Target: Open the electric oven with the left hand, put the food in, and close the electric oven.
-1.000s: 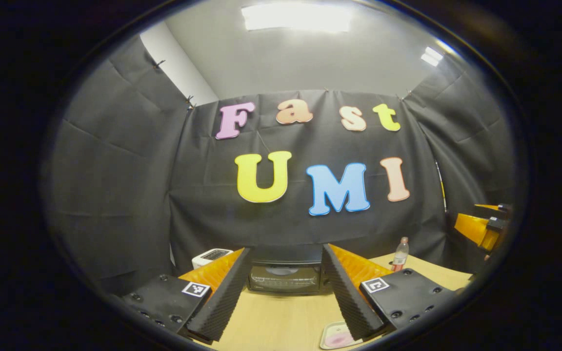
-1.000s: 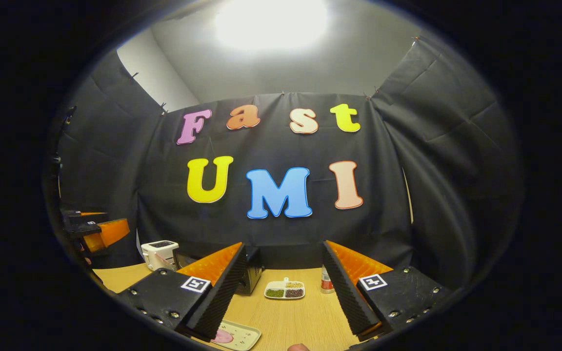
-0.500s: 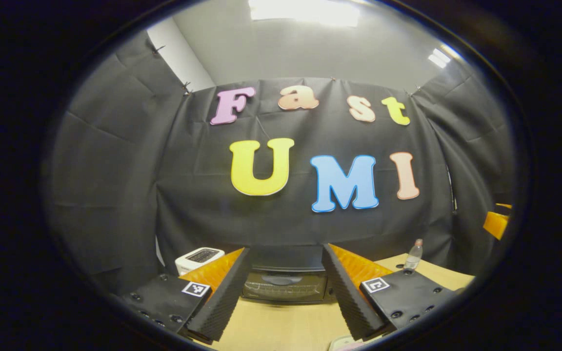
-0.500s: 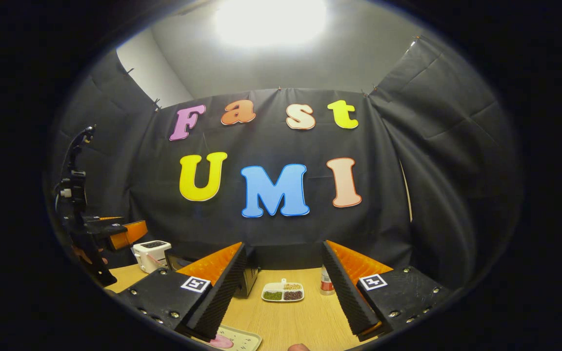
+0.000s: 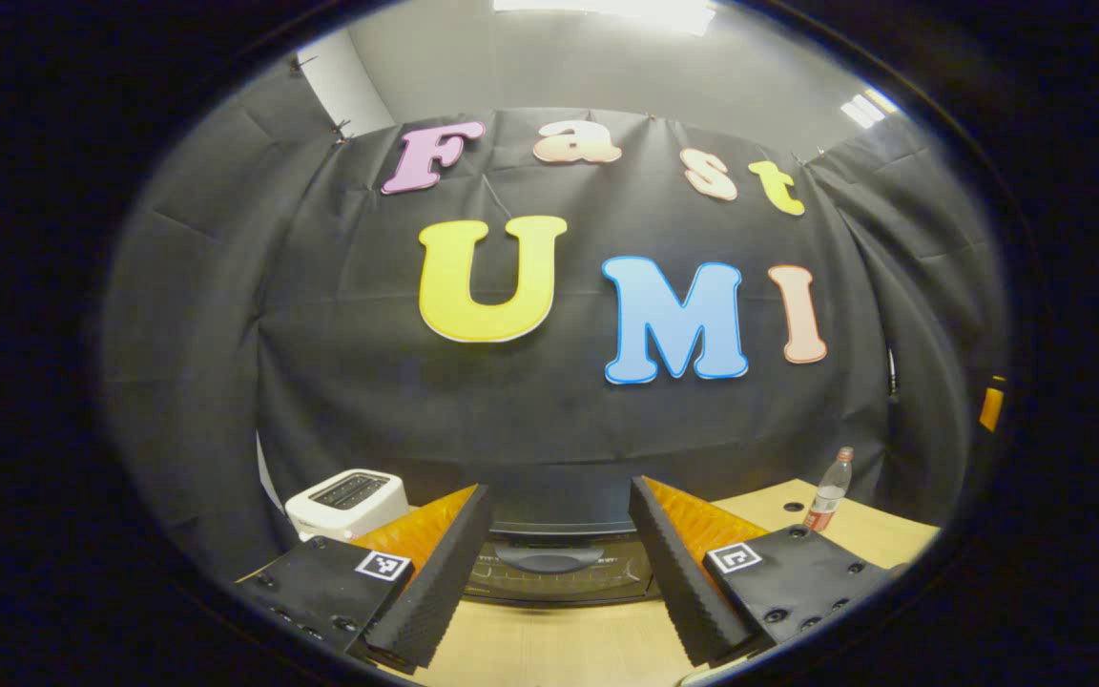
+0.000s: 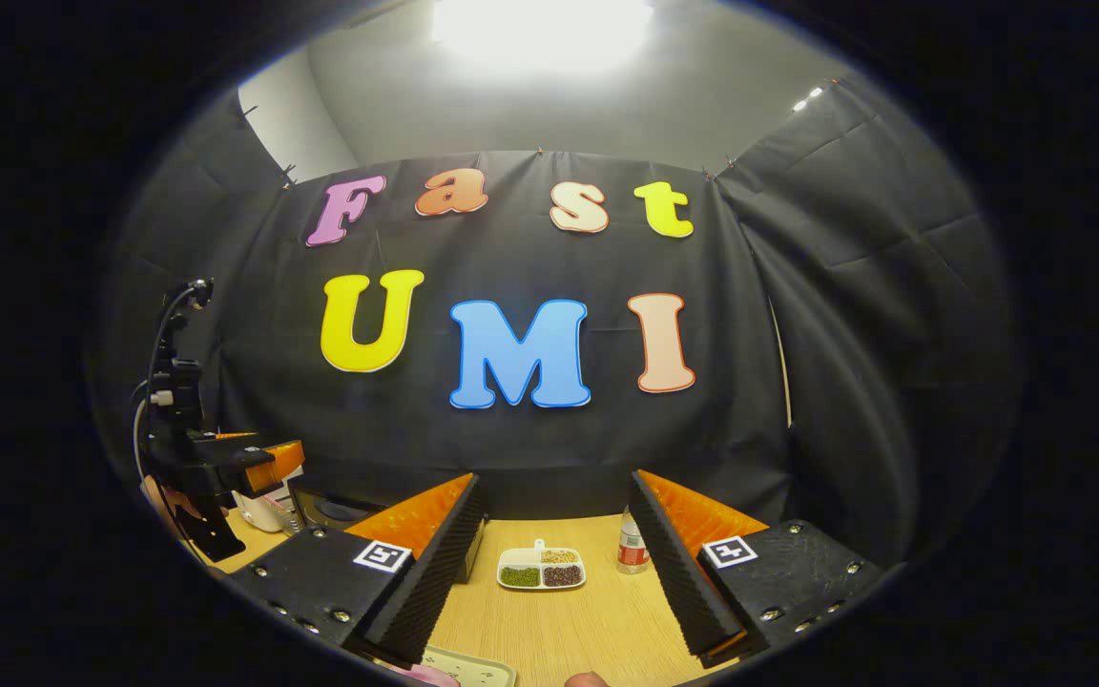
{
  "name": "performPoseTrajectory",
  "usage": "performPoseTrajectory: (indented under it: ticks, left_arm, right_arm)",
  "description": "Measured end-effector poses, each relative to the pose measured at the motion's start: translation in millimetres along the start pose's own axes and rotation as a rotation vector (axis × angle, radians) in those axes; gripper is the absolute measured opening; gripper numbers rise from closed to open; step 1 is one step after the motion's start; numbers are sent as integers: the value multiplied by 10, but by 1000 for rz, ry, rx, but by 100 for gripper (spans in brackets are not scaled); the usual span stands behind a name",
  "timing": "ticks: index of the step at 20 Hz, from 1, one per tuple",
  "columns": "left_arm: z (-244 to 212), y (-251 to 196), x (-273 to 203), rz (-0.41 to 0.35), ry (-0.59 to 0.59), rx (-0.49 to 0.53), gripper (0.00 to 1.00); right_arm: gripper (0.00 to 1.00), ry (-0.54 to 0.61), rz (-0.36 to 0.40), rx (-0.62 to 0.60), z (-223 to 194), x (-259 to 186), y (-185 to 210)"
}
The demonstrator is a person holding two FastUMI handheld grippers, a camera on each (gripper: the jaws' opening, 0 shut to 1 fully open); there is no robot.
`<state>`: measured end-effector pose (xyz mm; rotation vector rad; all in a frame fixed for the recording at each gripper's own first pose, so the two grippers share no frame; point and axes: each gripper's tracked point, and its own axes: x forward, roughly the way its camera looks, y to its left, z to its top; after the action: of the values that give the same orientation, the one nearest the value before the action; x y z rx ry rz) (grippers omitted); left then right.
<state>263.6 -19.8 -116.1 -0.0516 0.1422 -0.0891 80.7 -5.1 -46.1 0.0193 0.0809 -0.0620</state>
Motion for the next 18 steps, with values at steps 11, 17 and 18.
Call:
performPoseTrajectory:
  ticks: [11, 17, 18]
  left_arm:
    - [-743, -10, 938, -84, 108, 11, 97]
    - [-1110, -5, 1232, -88, 157, 16, 98]
    - [-1161, 7, 1260, -84, 166, 14, 97]
  right_arm:
    - [95, 55, -130, -48, -196, 112, 51]
    - [95, 64, -170, -85, -219, 120, 39]
    - [95, 67, -175, -85, -212, 117, 25]
